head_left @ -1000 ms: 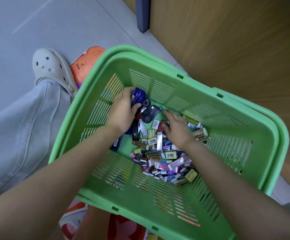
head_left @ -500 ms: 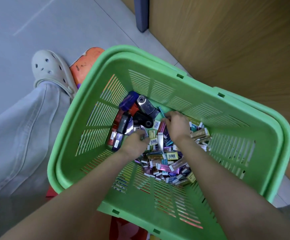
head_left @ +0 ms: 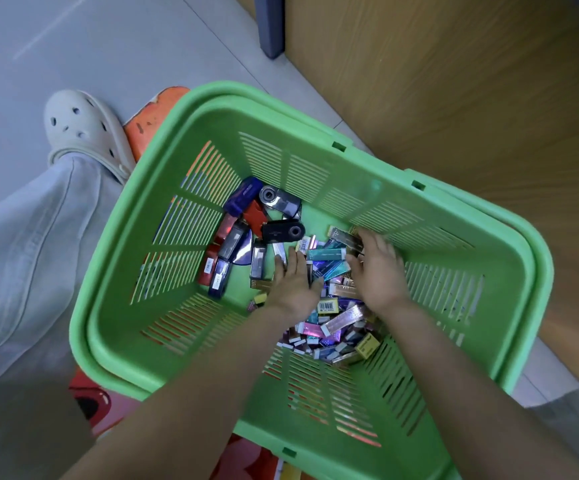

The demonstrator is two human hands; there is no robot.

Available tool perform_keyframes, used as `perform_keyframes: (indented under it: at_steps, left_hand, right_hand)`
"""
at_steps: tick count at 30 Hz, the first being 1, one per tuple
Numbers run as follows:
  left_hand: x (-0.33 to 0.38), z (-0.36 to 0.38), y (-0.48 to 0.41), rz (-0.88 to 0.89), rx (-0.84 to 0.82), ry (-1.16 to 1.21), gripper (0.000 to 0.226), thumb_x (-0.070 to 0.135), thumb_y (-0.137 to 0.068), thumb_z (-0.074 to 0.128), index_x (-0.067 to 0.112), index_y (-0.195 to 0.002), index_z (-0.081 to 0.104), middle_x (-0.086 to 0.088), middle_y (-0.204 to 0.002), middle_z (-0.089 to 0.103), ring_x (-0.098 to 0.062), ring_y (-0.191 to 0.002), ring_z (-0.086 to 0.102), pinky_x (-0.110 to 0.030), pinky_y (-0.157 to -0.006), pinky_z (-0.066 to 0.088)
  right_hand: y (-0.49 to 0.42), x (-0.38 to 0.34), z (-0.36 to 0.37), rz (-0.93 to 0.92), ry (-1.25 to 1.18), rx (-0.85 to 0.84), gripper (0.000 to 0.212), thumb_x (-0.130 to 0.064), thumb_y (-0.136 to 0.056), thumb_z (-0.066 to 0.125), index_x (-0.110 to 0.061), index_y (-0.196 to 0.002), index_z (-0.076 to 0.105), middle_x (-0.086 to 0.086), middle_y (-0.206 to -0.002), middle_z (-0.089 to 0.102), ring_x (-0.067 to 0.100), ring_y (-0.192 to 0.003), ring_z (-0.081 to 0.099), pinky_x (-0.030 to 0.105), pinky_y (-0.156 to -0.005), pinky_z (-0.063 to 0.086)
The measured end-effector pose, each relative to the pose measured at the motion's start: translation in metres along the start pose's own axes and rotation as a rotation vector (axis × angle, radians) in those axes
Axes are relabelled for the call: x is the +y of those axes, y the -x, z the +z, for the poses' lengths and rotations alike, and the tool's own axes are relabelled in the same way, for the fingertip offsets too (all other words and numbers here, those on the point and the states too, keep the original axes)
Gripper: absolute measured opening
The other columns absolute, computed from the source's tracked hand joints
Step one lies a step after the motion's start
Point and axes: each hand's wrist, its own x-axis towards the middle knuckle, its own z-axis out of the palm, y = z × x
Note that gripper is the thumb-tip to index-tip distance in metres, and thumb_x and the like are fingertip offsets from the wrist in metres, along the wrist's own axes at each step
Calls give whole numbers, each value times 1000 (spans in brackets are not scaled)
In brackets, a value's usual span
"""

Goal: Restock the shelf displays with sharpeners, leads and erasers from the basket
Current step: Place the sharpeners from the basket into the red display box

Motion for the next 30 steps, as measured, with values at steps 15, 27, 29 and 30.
perform_keyframes:
  at_steps: [15,27,29,30]
  left_hand:
    - [-10,-20,-2,-59,236,443,42,24,-101,41,11,-140,33,-9,-147,32,-27,-125,44,-41,-109,32]
    - [1,-15,-26,13,177,437,75,41,-88,63,13,-147,27,-9,-150,20,-28,-140,24,-45,-115,23]
    - [2,-17,-29,13,163,380,73,41,-89,61,13,-147,26,-11,-149,20,-28,-140,22,-41,-115,22]
    - [4,-17,-28,35,177,357,70,40,-90,59,12,-147,27,-10,-150,21,-27,-139,21,-39,-114,22]
  right_hand:
    - [17,-11,-5,1,-186,-206,53,-39,-97,47,-22,-146,34,1,-150,36,23,-138,32,43,-115,22]
    - [-1,0,8,61,-54,-57,66,-49,-97,39,-25,-152,11,-4,-157,18,24,-143,14,46,-115,17]
    - [1,0,9,122,-39,-54,64,-48,-98,36,-23,-152,12,-1,-153,20,26,-140,19,47,-115,20]
    - [4,1,11,167,-19,-42,63,-47,-99,34,-22,-152,13,2,-151,23,26,-139,22,46,-114,21]
